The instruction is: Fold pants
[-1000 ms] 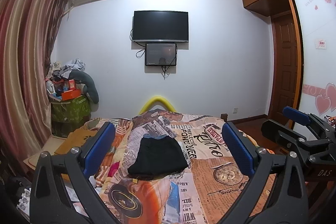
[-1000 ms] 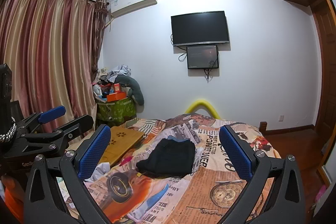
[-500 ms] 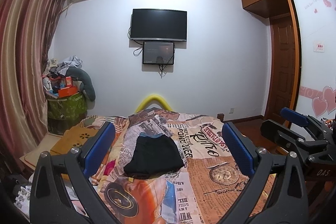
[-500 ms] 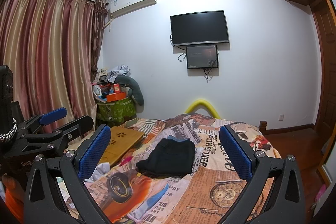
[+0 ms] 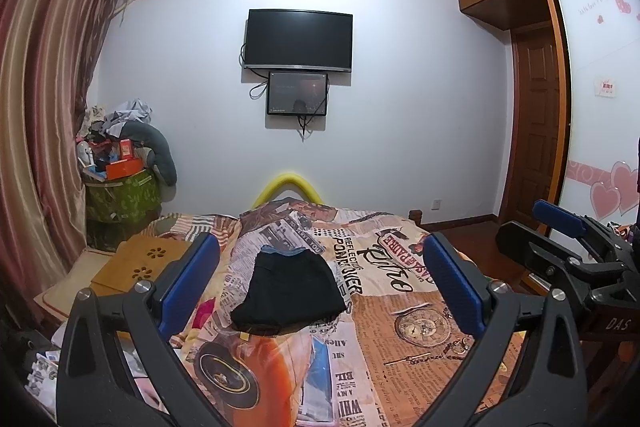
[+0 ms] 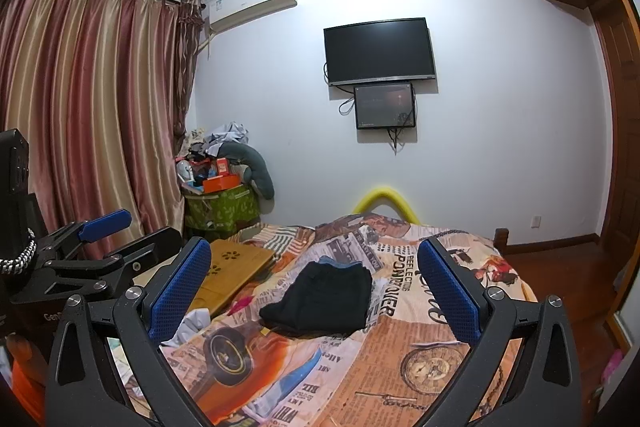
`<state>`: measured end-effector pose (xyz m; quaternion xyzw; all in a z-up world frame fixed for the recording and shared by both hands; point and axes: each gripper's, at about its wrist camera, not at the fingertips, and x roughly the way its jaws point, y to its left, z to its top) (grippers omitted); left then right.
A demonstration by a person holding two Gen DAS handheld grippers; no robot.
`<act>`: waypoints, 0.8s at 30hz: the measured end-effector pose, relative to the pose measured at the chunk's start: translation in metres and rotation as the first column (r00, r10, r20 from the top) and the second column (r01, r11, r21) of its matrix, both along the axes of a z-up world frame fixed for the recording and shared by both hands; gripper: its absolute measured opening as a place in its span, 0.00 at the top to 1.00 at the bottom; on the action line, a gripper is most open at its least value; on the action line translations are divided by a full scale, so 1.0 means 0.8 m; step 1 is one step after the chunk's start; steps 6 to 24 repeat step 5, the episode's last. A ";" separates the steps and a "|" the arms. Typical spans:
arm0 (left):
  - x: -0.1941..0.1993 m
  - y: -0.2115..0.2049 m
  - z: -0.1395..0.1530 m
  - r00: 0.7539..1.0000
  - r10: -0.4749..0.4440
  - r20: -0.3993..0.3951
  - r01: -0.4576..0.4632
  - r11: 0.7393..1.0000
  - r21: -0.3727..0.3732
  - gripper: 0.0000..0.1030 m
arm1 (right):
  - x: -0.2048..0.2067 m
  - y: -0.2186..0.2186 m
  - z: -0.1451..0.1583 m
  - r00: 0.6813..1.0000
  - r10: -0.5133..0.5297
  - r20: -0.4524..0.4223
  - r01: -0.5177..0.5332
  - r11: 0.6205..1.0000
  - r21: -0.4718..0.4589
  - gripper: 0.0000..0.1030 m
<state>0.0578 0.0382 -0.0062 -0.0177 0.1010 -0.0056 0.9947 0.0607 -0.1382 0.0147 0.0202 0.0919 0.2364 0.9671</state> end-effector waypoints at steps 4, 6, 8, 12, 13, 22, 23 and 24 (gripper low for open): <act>0.001 0.001 -0.002 1.000 -0.004 -0.003 0.004 1.000 -0.007 0.00 | 0.000 0.001 0.000 1.000 -0.001 -0.004 0.001 1.000 -0.002 0.00; 0.001 0.001 -0.003 1.000 -0.001 -0.004 0.001 1.000 -0.004 0.00 | -0.001 0.002 0.000 1.000 0.000 -0.005 0.000 1.000 -0.002 0.00; 0.001 0.001 -0.003 1.000 -0.001 -0.004 0.001 1.000 -0.004 0.00 | -0.001 0.002 0.000 1.000 0.000 -0.005 0.000 1.000 -0.002 0.00; 0.001 0.001 -0.003 1.000 -0.001 -0.004 0.001 1.000 -0.004 0.00 | -0.001 0.002 0.000 1.000 0.000 -0.005 0.000 1.000 -0.002 0.00; 0.001 0.001 -0.003 1.000 -0.001 -0.004 0.001 1.000 -0.004 0.00 | -0.001 0.002 0.000 1.000 0.000 -0.005 0.000 1.000 -0.002 0.00; 0.001 0.001 -0.003 1.000 -0.001 -0.004 0.001 1.000 -0.004 0.00 | -0.001 0.002 0.000 1.000 0.000 -0.005 0.000 1.000 -0.002 0.00; 0.001 0.001 -0.003 1.000 -0.001 -0.004 0.001 1.000 -0.004 0.00 | -0.001 0.002 0.000 1.000 0.000 -0.005 0.000 1.000 -0.002 0.00; 0.001 0.001 -0.003 1.000 -0.001 -0.004 0.001 1.000 -0.004 0.00 | -0.001 0.002 0.000 1.000 0.000 -0.005 0.000 1.000 -0.002 0.00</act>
